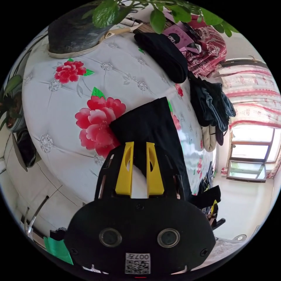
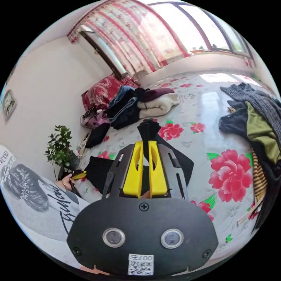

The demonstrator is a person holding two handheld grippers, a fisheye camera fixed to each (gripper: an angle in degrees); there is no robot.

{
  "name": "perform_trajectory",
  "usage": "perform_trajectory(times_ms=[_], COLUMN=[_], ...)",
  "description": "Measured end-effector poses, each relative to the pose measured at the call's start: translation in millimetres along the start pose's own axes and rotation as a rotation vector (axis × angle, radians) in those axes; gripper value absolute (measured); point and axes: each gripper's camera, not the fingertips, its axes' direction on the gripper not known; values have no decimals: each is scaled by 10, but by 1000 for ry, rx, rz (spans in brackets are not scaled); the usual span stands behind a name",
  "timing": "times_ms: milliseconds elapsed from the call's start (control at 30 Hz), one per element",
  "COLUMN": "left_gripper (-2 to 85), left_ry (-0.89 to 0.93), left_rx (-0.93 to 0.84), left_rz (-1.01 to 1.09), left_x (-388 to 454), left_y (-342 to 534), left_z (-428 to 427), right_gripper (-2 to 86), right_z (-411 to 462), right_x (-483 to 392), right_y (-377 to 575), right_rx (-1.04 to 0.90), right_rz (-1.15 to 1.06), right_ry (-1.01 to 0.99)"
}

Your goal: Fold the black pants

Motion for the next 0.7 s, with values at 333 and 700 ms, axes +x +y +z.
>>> perform_trajectory(times_ms=[333, 700], left_gripper=[69, -9], left_ry=[69, 305], left_rx=[-30, 0], left_rz=[5, 580], left_x=[-260, 873], left_y=[-5, 204], left_z=[-10, -176], right_gripper=[36, 33], right_z=[1992, 1454], right_x=[-1484, -928], right_y=[497, 443], right_rx=[-505, -314], right_rz=[-249, 98], right_ry=[-154, -13])
